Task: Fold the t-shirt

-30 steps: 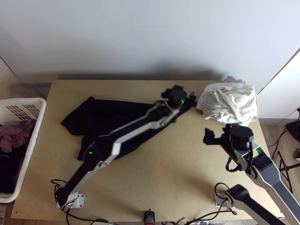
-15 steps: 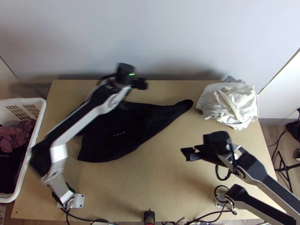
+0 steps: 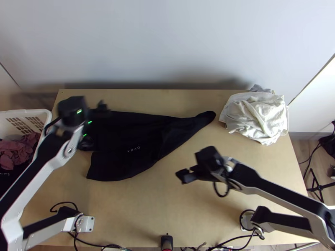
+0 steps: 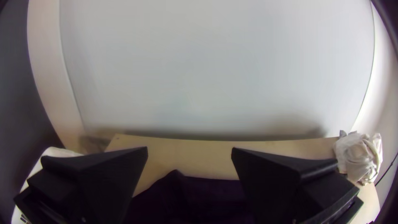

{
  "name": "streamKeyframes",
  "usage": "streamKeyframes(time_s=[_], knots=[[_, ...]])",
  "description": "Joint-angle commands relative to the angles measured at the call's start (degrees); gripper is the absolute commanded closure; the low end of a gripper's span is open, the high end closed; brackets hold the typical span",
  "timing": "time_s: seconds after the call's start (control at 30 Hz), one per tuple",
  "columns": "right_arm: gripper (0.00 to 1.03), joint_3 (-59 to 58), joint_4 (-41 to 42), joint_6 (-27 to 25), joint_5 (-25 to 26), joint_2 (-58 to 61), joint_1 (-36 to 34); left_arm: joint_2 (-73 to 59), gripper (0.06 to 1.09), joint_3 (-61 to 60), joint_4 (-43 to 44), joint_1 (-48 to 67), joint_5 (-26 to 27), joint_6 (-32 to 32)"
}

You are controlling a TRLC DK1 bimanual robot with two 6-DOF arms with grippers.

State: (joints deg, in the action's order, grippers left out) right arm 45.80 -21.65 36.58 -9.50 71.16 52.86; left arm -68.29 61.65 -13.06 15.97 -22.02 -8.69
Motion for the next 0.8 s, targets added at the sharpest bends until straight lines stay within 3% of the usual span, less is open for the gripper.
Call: streamKeyframes(time_s=[0.0,0.17,0.77], knots=[[0.05,7.9,4.4,1.7,-0.1,15.0,5.1,12.0,0.1,-11.7,0.8,-9.3,0.8,3.2],[0.05,13.4,5.5,1.9,-0.1,23.3,7.7,17.2,0.1,-16.0,0.8,-15.5,5.8,3.8],[0.05,31.4,6.9,4.8,0.0,41.0,11.9,22.2,0.1,-20.2,0.9,-22.5,8.5,5.5]])
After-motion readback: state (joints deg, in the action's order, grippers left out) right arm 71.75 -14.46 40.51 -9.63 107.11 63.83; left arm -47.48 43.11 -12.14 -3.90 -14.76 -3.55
